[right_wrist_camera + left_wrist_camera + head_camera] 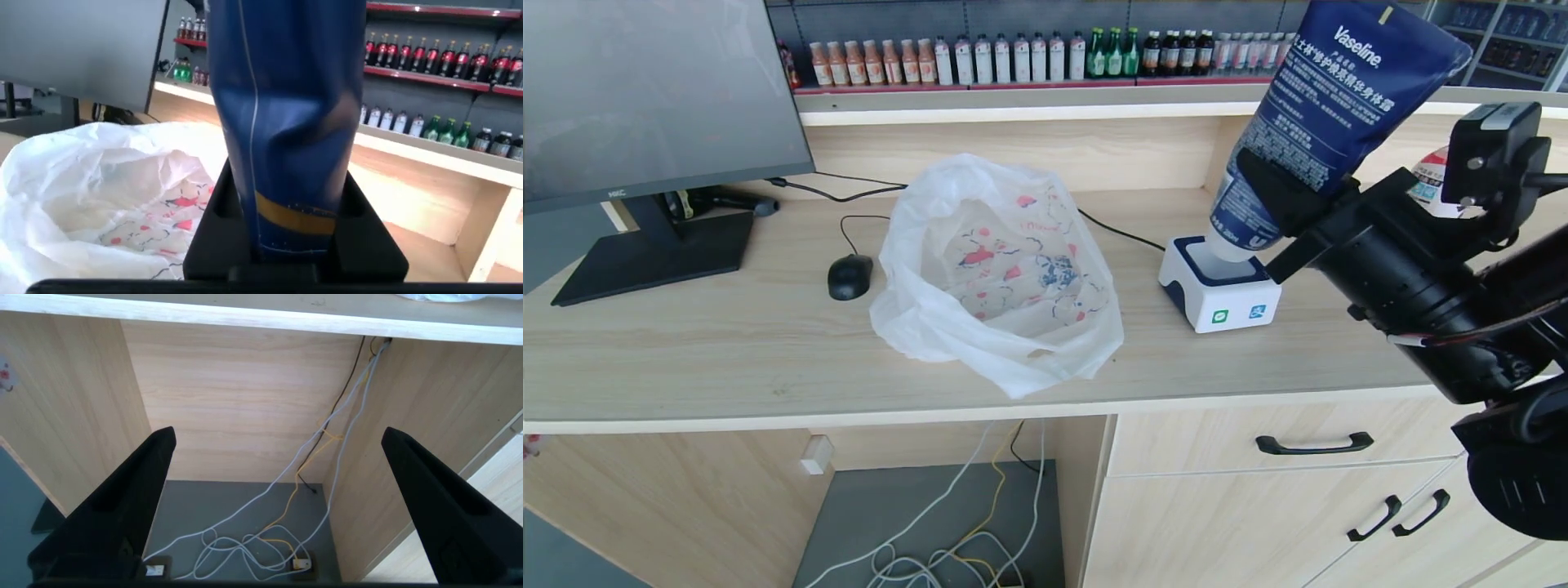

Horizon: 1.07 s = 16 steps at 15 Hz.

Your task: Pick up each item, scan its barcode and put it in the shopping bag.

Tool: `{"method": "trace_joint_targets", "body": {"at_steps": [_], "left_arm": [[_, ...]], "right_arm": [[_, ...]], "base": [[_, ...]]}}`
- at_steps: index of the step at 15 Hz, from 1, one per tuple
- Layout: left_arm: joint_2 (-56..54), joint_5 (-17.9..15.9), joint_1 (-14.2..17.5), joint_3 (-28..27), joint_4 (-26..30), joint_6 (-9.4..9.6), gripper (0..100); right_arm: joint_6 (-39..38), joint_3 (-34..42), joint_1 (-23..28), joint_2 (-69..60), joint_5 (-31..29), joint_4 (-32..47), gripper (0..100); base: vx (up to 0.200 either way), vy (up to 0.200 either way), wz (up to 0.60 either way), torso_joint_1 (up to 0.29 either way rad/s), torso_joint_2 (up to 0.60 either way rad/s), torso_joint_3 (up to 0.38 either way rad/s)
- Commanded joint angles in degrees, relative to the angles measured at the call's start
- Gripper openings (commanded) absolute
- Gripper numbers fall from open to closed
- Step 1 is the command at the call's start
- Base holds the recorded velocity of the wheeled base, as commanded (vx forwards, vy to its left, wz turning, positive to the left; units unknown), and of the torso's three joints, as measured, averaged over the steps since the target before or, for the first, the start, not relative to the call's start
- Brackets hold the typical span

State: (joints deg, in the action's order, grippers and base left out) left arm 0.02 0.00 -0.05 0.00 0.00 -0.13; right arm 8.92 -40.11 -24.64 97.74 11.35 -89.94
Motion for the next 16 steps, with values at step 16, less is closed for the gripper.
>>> {"method": "trace_joint_targets", "body": {"at_steps": [16], "left_arm": [[-0.02,0.0,0.05,0.0,0.0,-0.31,100]], "right_arm": [[-8.31,0.03,0.64,-1.5,-11.09,-0.06,0]], "base": [[0.0,0.1,0.0,0.0,0.0,0.003]]}}
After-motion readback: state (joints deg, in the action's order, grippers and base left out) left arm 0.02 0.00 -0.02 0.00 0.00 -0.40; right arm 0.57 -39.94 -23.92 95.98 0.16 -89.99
